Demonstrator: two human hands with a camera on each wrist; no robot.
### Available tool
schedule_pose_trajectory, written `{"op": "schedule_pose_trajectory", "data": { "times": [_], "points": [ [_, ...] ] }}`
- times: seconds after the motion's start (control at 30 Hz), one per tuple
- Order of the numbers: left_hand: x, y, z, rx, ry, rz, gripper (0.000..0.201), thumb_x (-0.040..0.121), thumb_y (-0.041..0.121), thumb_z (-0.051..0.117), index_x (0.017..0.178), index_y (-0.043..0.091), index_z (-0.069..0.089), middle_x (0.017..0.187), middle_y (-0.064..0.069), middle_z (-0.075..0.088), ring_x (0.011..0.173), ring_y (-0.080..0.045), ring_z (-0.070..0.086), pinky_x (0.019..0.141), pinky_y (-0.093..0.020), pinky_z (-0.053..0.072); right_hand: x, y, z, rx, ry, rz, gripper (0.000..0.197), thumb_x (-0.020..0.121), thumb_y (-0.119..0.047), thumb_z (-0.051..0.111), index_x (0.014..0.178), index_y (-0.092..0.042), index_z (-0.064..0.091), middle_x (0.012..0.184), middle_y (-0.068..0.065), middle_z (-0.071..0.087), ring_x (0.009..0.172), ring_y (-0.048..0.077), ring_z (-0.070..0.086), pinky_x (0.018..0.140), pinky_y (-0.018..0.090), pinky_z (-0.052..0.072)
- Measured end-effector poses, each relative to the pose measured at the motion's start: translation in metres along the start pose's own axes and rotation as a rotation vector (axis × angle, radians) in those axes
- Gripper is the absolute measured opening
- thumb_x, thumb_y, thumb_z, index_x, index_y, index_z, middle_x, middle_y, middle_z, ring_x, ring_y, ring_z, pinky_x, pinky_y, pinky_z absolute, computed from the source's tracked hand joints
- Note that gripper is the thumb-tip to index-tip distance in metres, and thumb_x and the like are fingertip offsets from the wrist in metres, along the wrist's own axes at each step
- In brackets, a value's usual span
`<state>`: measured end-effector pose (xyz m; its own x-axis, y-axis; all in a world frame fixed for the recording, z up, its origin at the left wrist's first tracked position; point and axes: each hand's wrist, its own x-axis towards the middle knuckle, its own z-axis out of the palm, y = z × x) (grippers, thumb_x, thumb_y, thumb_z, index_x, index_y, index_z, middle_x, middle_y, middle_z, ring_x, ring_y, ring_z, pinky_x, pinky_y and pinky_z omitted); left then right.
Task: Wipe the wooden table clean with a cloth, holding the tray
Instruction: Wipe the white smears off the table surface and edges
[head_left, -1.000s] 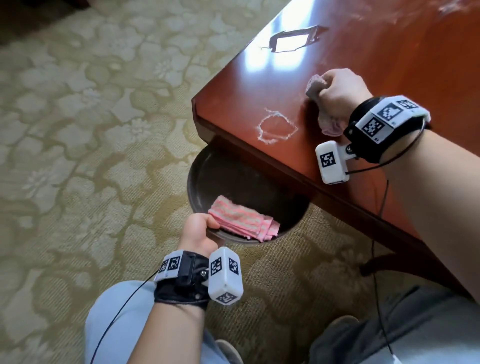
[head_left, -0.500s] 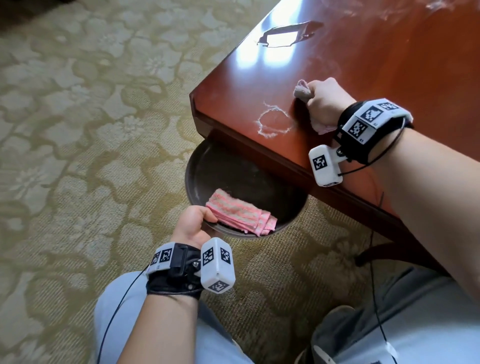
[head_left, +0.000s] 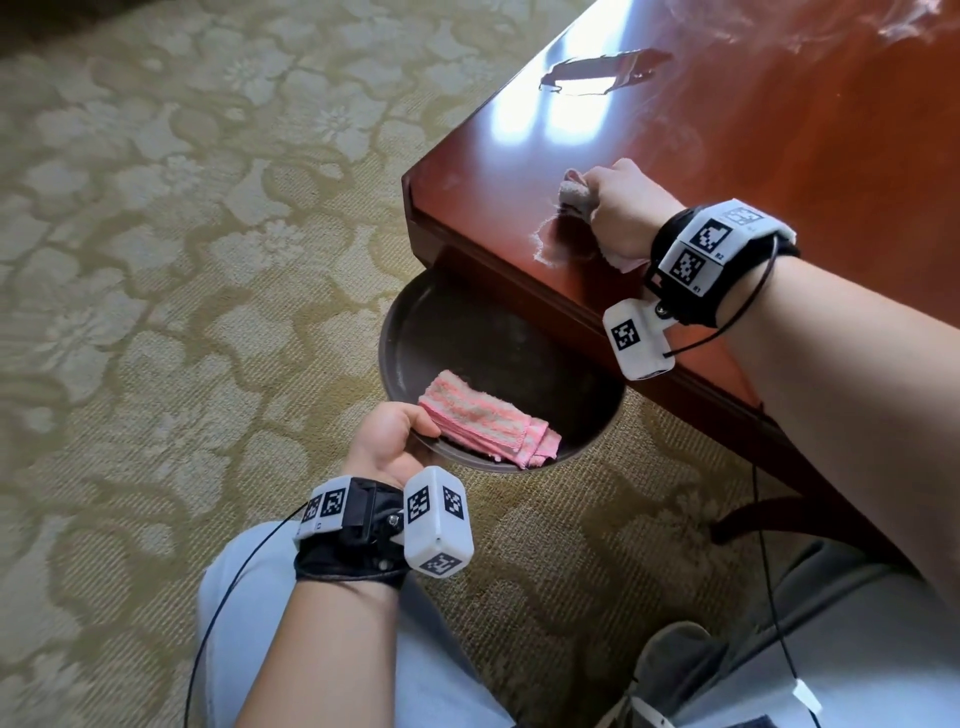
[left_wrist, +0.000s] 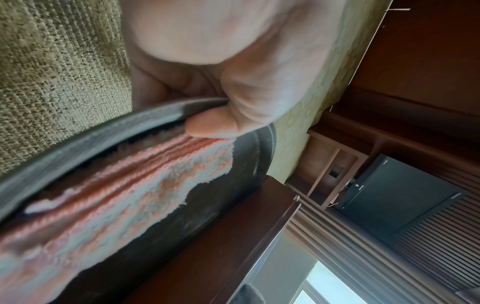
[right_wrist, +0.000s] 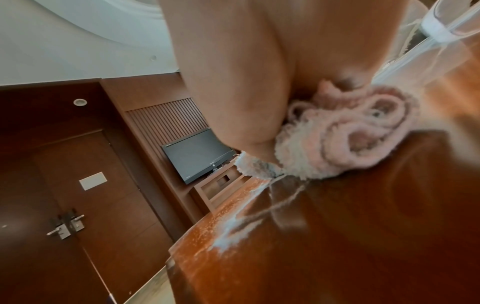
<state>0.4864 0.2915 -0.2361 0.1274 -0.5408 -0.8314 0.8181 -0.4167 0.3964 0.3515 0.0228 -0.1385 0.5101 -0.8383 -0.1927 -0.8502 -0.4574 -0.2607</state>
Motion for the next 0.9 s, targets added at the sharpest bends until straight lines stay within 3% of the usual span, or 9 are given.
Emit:
{"op": "schedule_pose_trajectory", "data": {
  "times": [0.07,0.13,0.2,0.3,0.47,0.67,0.8,0.9],
  "points": [
    [-0.001,-0.001,0.000,0.006,0.003,-0.006,0.062,0.060,-0.007,0.038,0.121,0.000,0.050,0.136,-0.025,0.055,0.116,-0.041,0.060,0.096,-0.041,0.052,-0.001,-0.006,0.001,-0.005,-0.032,-0.035,0.021,0.086,0.000,0.046,0.093,-0.017,0.055,0.121,0.014,0.046,0.095,0.035,0.054,0.078,0.037,0.051],
    [-0.002,0.000,-0.001,0.016,-0.006,-0.012,0.064,0.061,-0.007,0.038,0.123,-0.001,0.051,0.137,-0.026,0.055,0.125,-0.042,0.056,0.100,-0.042,0.049,-0.003,-0.014,0.004,-0.003,-0.050,-0.076,0.020,0.089,-0.001,0.044,0.085,-0.019,0.051,0.116,0.014,0.045,0.084,0.033,0.053,0.061,0.034,0.047],
    [-0.002,0.001,-0.002,0.019,-0.007,-0.014,0.065,0.060,-0.007,0.039,0.123,0.000,0.051,0.138,-0.026,0.054,0.128,-0.041,0.053,0.103,-0.043,0.048,-0.004,-0.019,0.008,-0.024,-0.047,-0.097,0.012,0.095,-0.007,0.042,0.096,-0.014,0.051,0.117,0.016,0.042,0.087,0.035,0.052,0.066,0.038,0.046],
    [-0.001,0.002,-0.003,0.015,-0.001,-0.010,0.064,0.059,-0.007,0.039,0.122,-0.001,0.051,0.138,-0.027,0.053,0.127,-0.042,0.053,0.100,-0.043,0.050,-0.005,-0.021,0.014,-0.028,-0.021,-0.125,0.019,0.098,-0.012,0.041,0.112,-0.008,0.053,0.119,0.016,0.041,0.086,0.035,0.052,0.075,0.040,0.046],
    [-0.002,0.003,-0.002,0.019,-0.007,-0.013,0.065,0.060,-0.008,0.039,0.123,0.001,0.051,0.139,-0.027,0.052,0.129,-0.043,0.051,0.101,-0.045,0.049,-0.011,-0.023,0.018,-0.034,-0.024,-0.210,0.024,0.101,-0.016,0.043,0.118,-0.006,0.056,0.118,0.015,0.043,0.091,0.036,0.054,0.084,0.041,0.047],
    [-0.003,0.004,-0.001,0.030,0.000,-0.004,0.063,0.058,-0.007,0.040,0.120,0.002,0.049,0.136,-0.027,0.054,0.122,-0.042,0.056,0.101,-0.044,0.048,-0.022,-0.032,0.023,-0.024,-0.013,-0.285,0.026,0.102,-0.021,0.042,0.116,-0.003,0.055,0.117,0.017,0.045,0.096,0.036,0.054,0.087,0.041,0.046],
    [-0.010,0.005,0.001,0.079,-0.009,0.002,0.060,0.060,-0.005,0.040,0.119,0.001,0.049,0.120,-0.024,0.056,0.107,-0.037,0.057,0.082,-0.038,0.057,-0.032,-0.039,0.028,0.001,-0.017,-0.344,0.035,0.103,-0.035,0.041,0.106,-0.003,0.055,0.112,0.016,0.047,0.091,0.034,0.054,0.082,0.037,0.045],
    [-0.013,0.004,0.002,0.085,-0.027,0.007,0.057,0.061,-0.005,0.039,0.116,-0.001,0.050,0.117,-0.025,0.056,0.103,-0.037,0.058,0.082,-0.039,0.056,-0.044,-0.044,0.034,0.040,-0.010,-0.419,0.037,0.101,-0.038,0.042,0.100,-0.004,0.058,0.103,0.013,0.047,0.086,0.034,0.054,0.082,0.042,0.048]
  ]
}}
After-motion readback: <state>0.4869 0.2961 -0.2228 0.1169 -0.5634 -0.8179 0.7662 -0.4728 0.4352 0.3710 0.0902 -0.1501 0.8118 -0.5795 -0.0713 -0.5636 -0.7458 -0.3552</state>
